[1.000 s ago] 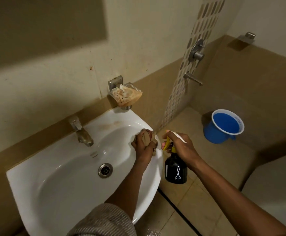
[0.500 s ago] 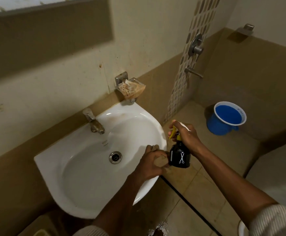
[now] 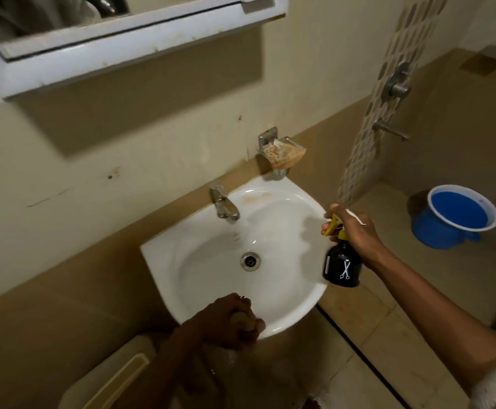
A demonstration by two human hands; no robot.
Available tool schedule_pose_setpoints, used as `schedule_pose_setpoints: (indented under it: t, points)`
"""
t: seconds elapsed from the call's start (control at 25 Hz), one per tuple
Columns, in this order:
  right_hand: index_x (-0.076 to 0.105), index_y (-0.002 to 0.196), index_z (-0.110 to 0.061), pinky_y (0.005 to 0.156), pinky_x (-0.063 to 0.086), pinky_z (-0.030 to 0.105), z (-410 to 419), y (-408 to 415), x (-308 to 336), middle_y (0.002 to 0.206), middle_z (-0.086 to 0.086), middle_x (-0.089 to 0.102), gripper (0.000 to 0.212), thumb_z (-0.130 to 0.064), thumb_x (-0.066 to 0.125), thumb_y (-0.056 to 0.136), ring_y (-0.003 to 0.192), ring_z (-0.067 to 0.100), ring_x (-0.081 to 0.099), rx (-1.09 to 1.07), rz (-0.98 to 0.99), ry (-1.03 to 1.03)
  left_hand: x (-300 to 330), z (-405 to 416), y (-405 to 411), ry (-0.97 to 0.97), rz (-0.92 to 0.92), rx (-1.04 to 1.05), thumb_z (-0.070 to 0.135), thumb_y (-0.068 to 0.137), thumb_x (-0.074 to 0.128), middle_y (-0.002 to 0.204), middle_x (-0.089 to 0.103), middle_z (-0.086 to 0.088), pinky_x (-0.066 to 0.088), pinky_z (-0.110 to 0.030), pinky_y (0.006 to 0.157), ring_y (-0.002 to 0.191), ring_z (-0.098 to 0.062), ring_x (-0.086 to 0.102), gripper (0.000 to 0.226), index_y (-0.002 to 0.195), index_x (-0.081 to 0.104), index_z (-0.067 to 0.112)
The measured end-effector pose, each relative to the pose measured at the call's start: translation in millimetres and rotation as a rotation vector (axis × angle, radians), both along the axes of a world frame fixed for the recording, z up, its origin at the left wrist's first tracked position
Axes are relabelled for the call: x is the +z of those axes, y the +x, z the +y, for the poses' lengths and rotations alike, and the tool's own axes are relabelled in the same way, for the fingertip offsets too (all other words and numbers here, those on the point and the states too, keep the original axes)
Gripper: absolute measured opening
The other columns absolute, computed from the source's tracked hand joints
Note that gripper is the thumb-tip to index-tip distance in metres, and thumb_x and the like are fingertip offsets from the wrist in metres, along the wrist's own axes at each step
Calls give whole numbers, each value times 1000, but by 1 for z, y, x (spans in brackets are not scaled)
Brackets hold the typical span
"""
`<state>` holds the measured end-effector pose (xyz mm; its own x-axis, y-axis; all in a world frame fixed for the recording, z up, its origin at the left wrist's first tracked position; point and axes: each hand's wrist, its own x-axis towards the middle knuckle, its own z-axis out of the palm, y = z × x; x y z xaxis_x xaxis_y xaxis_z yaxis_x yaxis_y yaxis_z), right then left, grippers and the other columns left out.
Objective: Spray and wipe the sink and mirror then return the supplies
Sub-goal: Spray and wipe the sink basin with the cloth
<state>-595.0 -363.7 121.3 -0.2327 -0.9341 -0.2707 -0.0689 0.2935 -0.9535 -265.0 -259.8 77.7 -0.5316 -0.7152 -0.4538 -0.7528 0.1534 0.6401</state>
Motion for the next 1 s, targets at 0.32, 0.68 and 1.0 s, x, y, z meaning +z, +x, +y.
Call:
schedule_pose_setpoints:
  t: [0.32, 0.68, 1.0]
  points:
    - [75, 109, 2, 76, 56, 38, -4, 31, 1, 88, 20, 76, 42, -37, 58, 107, 81, 27, 73, 126, -12, -23, -4, -9, 118, -337, -307, 101, 52, 57, 78, 102, 54, 11, 55, -37, 81, 95, -15, 58, 34, 87, 62, 50]
    - [79, 94, -7, 73, 56, 37, -27, 58, -9, 79, 18, 79, 39, -41, 63, 104, 76, 26, 71, 219, 14, -18, 28, -31, 70, -601, 30, 754, 25, 62, 92, 100, 61, 8, 44, -29, 75, 102, -16, 50, 33, 87, 72, 32]
    - [74, 77, -2, 68, 55, 35, -58, 95, -16, 65, 14, 75, 46, -36, 60, 105, 60, 24, 71, 358, 278, -141, -19, -96, -93, -471, 505, 886, 17, 74, 85, 110, 45, 25, 51, -32, 92, 113, -22, 53, 55, 105, 55, 51]
